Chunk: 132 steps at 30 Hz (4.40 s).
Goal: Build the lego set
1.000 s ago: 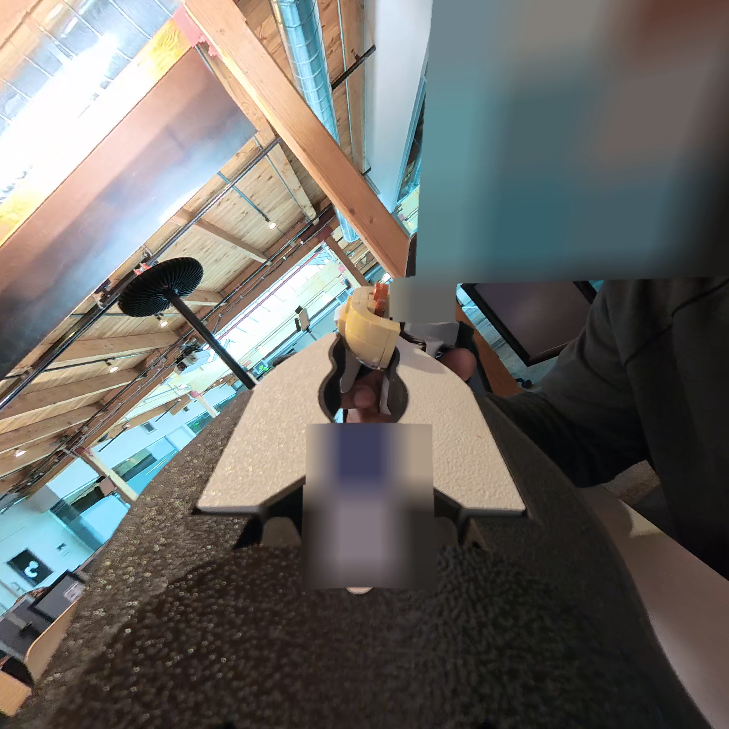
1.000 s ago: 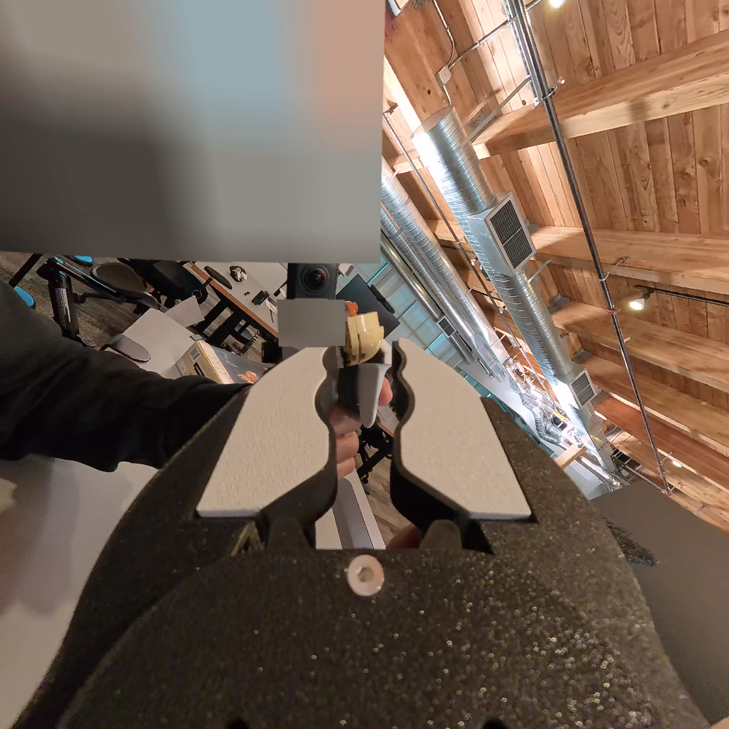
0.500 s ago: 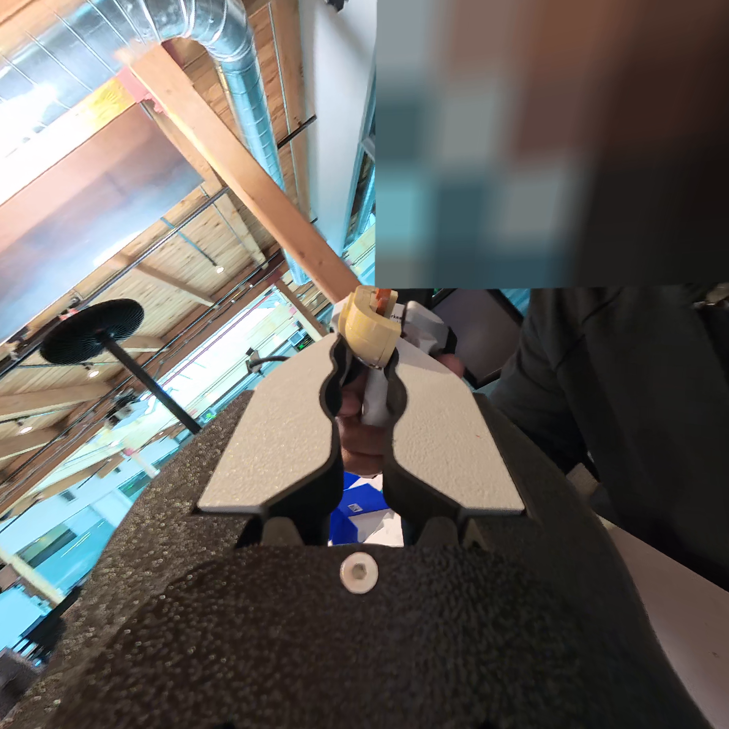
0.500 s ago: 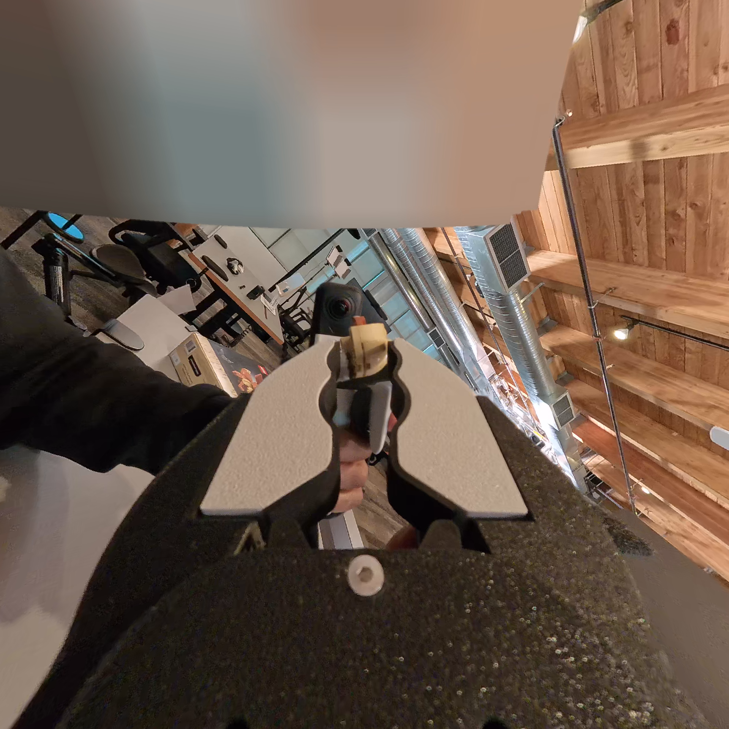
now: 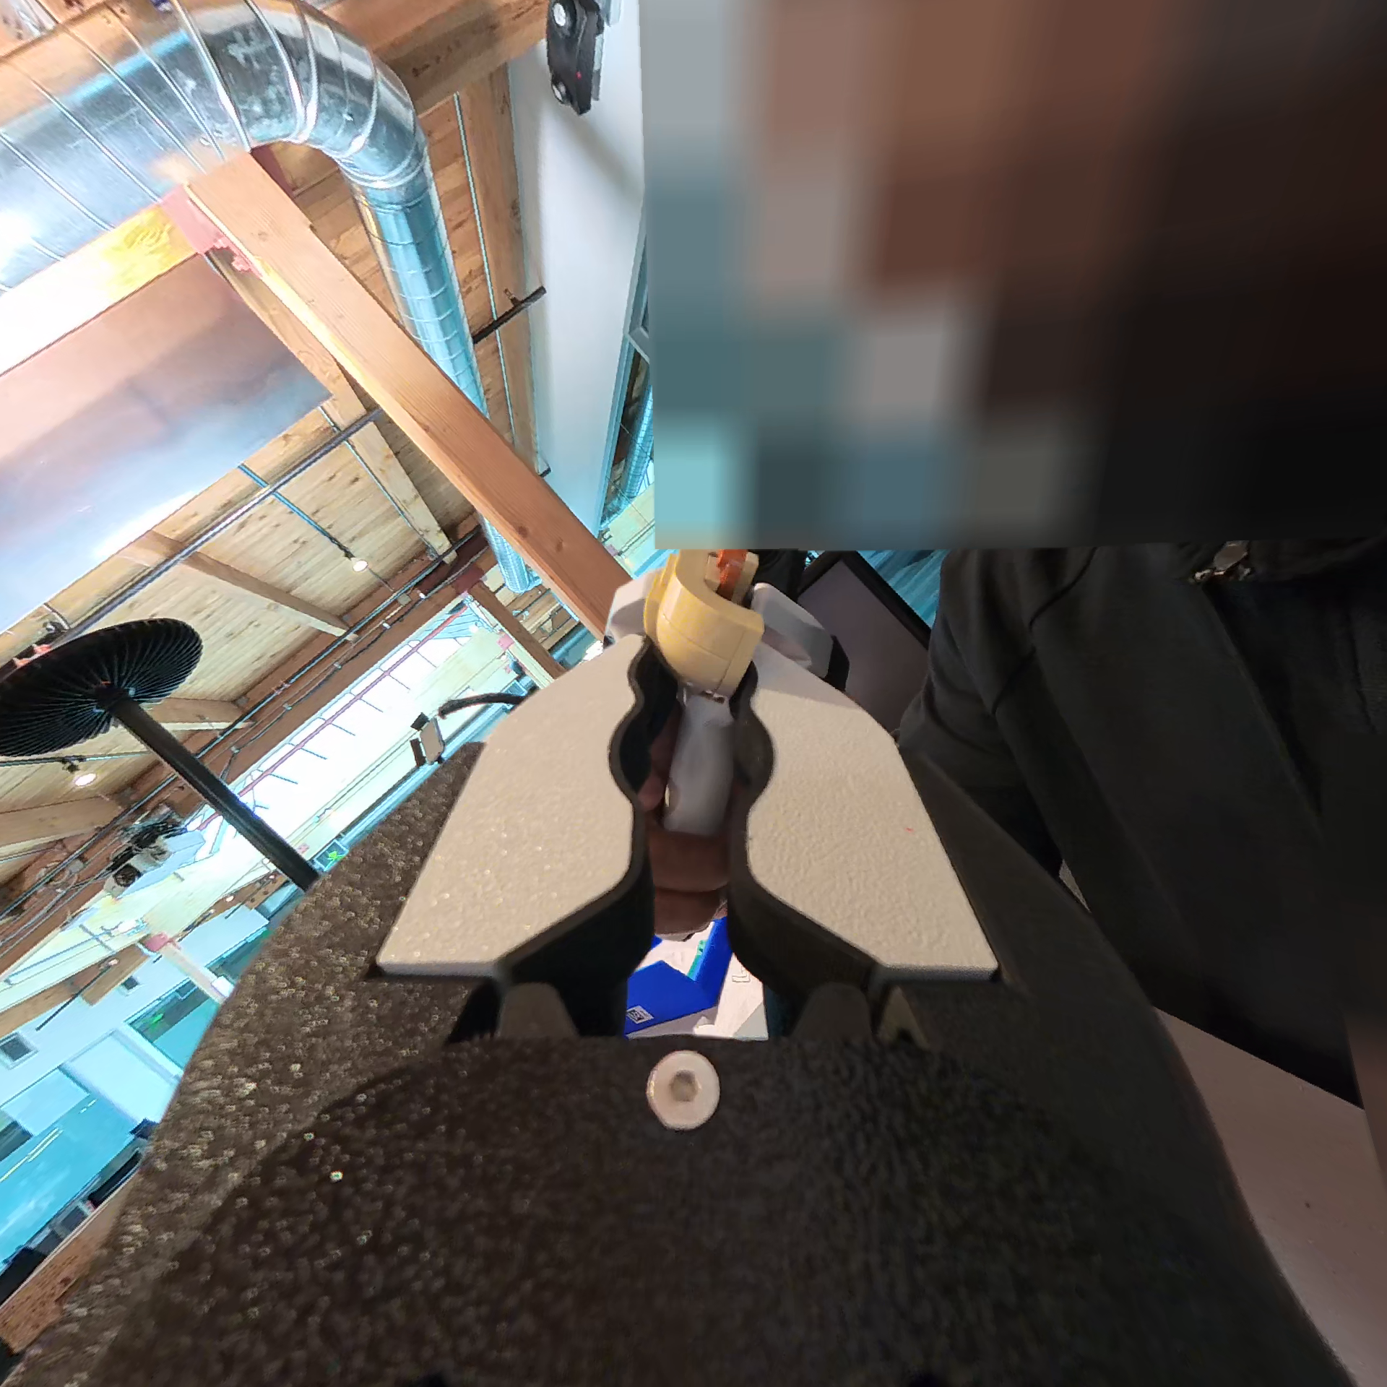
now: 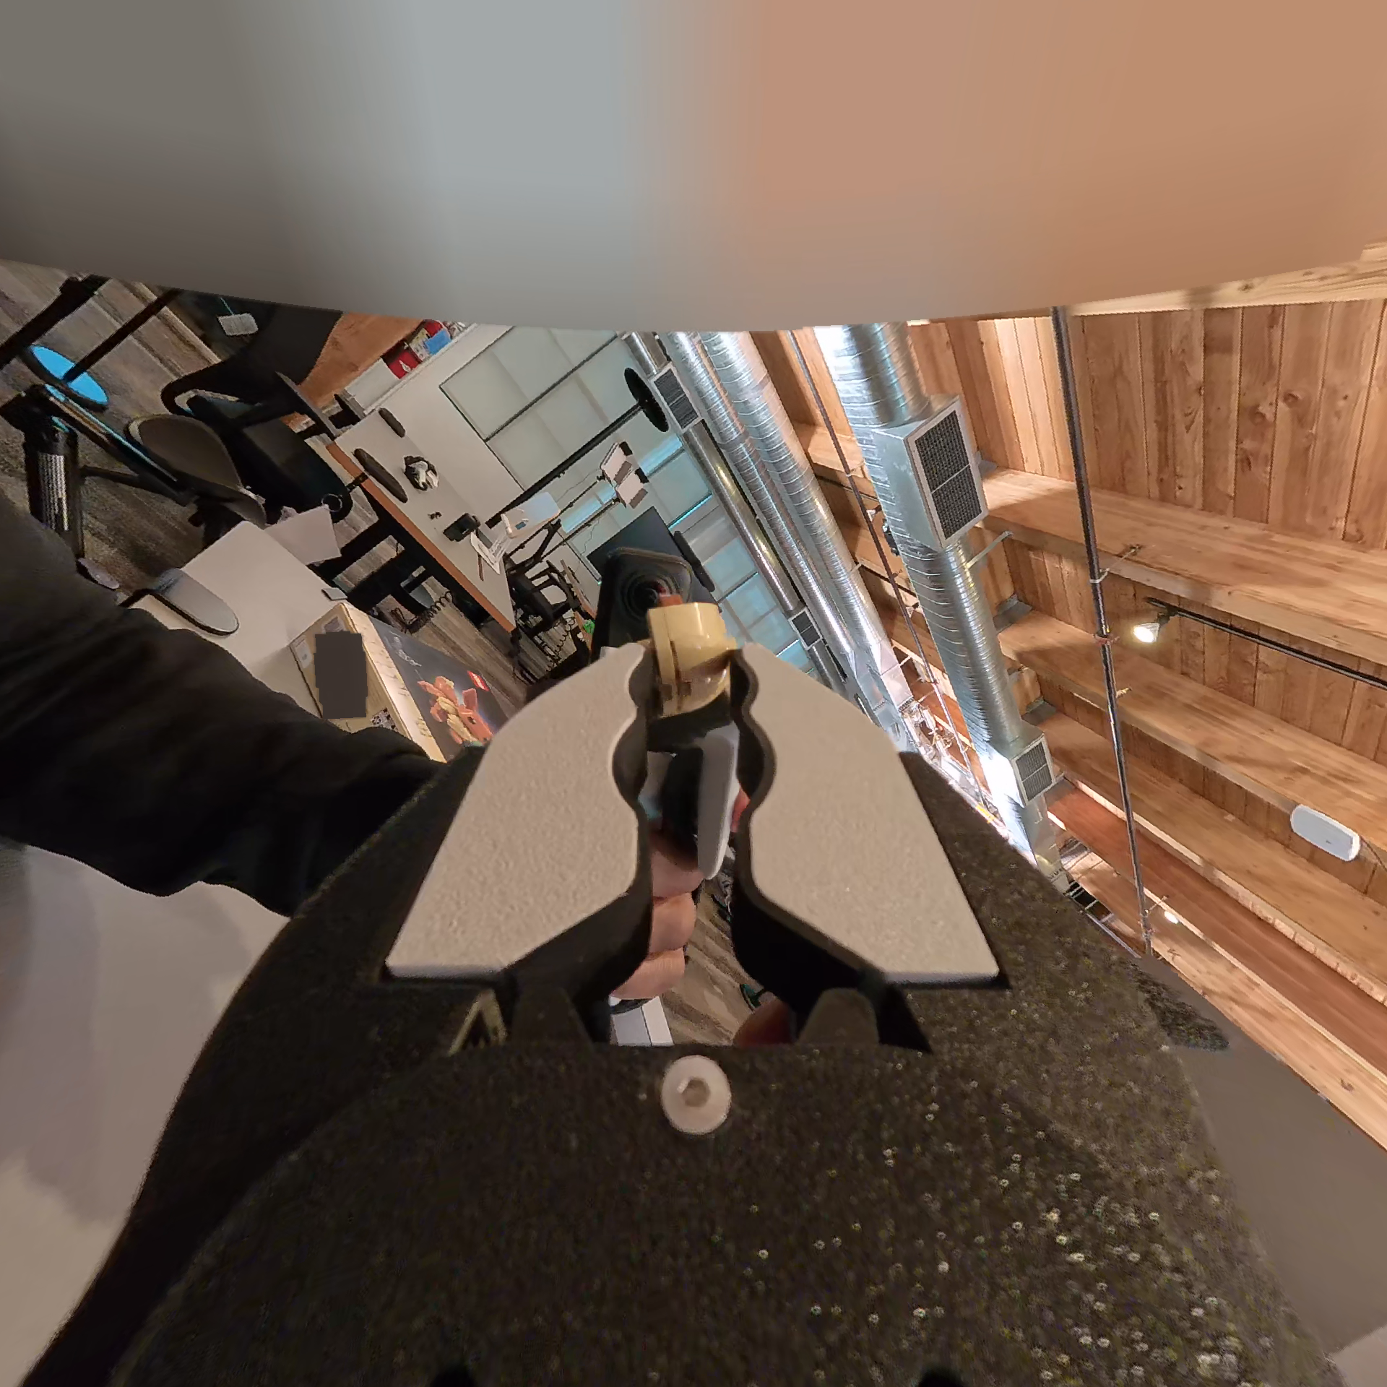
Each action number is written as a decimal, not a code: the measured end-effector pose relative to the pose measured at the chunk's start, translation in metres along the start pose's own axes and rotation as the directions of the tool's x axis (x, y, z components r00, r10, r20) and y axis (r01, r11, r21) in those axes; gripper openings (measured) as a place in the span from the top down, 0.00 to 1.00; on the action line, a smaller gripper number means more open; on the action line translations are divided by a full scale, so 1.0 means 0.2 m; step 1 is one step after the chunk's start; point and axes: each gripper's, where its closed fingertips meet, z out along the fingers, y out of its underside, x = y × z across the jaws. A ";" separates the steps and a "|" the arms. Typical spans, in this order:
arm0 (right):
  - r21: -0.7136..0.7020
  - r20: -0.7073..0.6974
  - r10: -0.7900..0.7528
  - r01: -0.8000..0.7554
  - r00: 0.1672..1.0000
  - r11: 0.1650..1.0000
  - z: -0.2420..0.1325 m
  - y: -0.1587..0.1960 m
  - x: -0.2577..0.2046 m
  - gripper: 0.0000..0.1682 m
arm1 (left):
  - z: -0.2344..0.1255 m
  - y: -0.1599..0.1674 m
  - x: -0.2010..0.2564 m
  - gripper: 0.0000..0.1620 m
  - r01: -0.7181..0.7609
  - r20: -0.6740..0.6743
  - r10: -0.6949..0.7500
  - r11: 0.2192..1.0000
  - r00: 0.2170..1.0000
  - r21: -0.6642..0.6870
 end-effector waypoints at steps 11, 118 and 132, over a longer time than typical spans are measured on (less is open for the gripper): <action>0.003 -0.031 -0.033 0.033 0.999 0.999 0.00 -0.01 0.00 0.90 | 0.03 -0.01 0.02 0.89 0.012 0.003 -0.012 1.000 1.000 -0.002; -0.380 0.017 0.957 -0.887 -0.291 -0.263 -0.50 0.97 -0.69 0.88 | -0.49 1.02 0.40 0.90 -0.806 -0.447 0.813 0.047 0.374 -0.590; -0.369 0.021 0.954 -0.889 -0.298 -0.269 -0.48 0.96 -0.71 0.88 | -0.49 1.01 0.42 0.90 -0.823 -0.474 0.809 0.023 0.349 -0.567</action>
